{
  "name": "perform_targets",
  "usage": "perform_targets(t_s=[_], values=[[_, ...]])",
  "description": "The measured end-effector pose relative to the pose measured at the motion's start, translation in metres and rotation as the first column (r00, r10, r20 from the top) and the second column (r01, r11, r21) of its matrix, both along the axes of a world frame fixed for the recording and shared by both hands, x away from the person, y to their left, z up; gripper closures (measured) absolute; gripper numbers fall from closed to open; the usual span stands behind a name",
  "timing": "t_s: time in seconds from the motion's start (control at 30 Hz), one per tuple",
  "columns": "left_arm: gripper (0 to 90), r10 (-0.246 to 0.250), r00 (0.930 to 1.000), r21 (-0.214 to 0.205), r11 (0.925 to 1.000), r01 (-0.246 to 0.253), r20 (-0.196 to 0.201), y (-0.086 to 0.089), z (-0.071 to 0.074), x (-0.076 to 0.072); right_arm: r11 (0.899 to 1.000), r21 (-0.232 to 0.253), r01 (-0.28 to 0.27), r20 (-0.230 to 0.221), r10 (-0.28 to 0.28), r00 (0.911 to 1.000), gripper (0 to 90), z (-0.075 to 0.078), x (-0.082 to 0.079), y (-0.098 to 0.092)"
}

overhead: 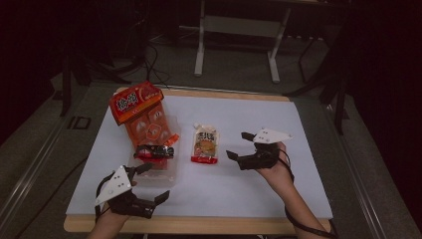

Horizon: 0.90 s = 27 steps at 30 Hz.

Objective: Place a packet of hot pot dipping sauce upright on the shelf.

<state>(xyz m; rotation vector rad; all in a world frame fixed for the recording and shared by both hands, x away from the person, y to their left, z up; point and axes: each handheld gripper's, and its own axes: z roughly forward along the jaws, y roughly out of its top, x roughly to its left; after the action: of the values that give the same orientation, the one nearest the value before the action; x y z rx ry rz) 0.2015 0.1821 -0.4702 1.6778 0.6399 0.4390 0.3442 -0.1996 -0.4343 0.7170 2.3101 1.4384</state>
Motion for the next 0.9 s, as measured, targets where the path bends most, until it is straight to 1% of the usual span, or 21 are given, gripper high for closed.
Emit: perform_targets(t_s=[0.07,0.2,0.23,0.27,0.3,0.37,0.43,0.47,0.5,0.53,0.57,0.6,0.67,0.7,0.73,0.77,0.83,0.87,0.9], values=[[1.8,0.006,1.0,-0.005,1.0,-0.006,-0.002,0.0,-0.003,-0.003,1.0,-0.002,0.007,0.0,-0.007,1.0,13.7,-0.001,0.005,0.003],[1.8,0.014,0.9997,-0.007,0.9999,-0.014,-0.02,0.001,-0.009,-0.008,1.0,-0.012,0.012,-0.012,-0.012,0.9999,15.0,-0.002,0.017,0.009],[1.8,0.014,0.9997,-0.007,0.9999,-0.014,-0.02,0.001,-0.009,-0.008,1.0,-0.012,0.012,-0.012,-0.012,0.9999,15.0,-0.002,0.017,0.009],[1.8,0.02,0.9993,-0.003,0.9998,-0.02,-0.032,0.001,-0.013,-0.01,1.0,-0.009,0.012,-0.017,-0.012,0.9998,15.0,-0.003,0.02,0.01],[1.8,0.022,0.9992,-0.002,0.9998,-0.022,-0.033,0.0,-0.015,-0.01,1.0,-0.014,0.019,-0.025,-0.019,0.9995,16.7,-0.004,0.027,0.013],[1.8,0.038,0.999,0.009,0.9992,-0.038,-0.023,0.0,-0.017,-0.012,1.0,-0.005,0.021,-0.039,-0.022,0.999,17.2,-0.007,0.034,0.016],[1.8,0.05,0.9987,0.016,0.9986,-0.05,-0.008,0.0,-0.02,-0.013,1.0,-0.008,0.024,-0.051,-0.024,0.9984,21.7,-0.01,0.042,0.018],[1.8,0.057,0.9984,0.015,0.9983,-0.057,-0.006,0.0,-0.02,-0.014,1.0,-0.003,0.028,-0.059,-0.028,0.9979,22.1,-0.012,0.045,0.02],[1.8,0.056,0.9984,0.005,0.9984,-0.056,-0.008,0.0,-0.021,-0.015,0.999,-0.002,0.033,-0.066,-0.033,0.9973,22.9,-0.014,0.049,0.022],[1.8,0.053,0.9985,-0.002,0.9986,-0.053,-0.013,0.0,-0.022,-0.015,0.999,-0.006,0.034,-0.079,-0.034,0.9963,27.2,-0.016,0.052,0.023],[1.8,0.051,0.9986,0.002,0.9987,-0.051,-0.015,0.0,-0.022,-0.016,0.999,-0.013,0.038,-0.084,-0.039,0.9957,29.4,-0.019,0.056,0.025],[1.8,0.05,0.9986,0.01,0.9987,-0.05,-0.013,0.0,-0.023,-0.017,0.999,-0.02,0.045,-0.08,-0.047,0.9957,29.5,-0.021,0.059,0.027],[1.8,0.049,0.9986,0.008,0.9988,-0.049,-0.018,0.001,-0.024,-0.019,0.999,-0.037,0.039,-0.089,-0.043,0.9952,33.8,-0.026,0.065,0.032],[1.8,0.049,0.9985,0.005,0.9988,-0.049,-0.024,0.001,-0.025,-0.019,0.998,-0.045,0.044,-0.085,-0.047,0.9953,34.3,-0.027,0.067,0.035],[1.8,0.049,0.9985,0.013,0.9987,-0.049,-0.024,0.002,-0.026,-0.02,0.998,-0.047,0.036,-0.093,-0.04,0.9948,36.1,-0.029,0.07,0.037],[1.8,0.056,0.9981,0.015,0.9984,-0.055,-0.026,0.002,-0.026,-0.021,0.998,-0.052,0.029,-0.098,-0.034,0.9946,36.2,-0.03,0.073,0.04],[1.8,0.062,0.9978,0.014,0.998,-0.062,-0.025,0.002,-0.027,-0.021,0.998,-0.06,0.031,-0.095,-0.037,0.9948,37.1,-0.032,0.075,0.043],[1.8,0.075,0.997,0.015,0.9971,-0.074,-0.022,0.004,-0.027,-0.023,0.998,-0.065,0.026,-0.1,-0.032,0.9945,39.3,-0.033,0.077,0.046],[1.8,0.079,0.9966,0.012,0.9968,-0.079,-0.022,0.005,-0.027,-0.023,0.997,-0.068,0.025,-0.103,-0.032,0.9942,39.3,-0.034,0.082,0.05]])
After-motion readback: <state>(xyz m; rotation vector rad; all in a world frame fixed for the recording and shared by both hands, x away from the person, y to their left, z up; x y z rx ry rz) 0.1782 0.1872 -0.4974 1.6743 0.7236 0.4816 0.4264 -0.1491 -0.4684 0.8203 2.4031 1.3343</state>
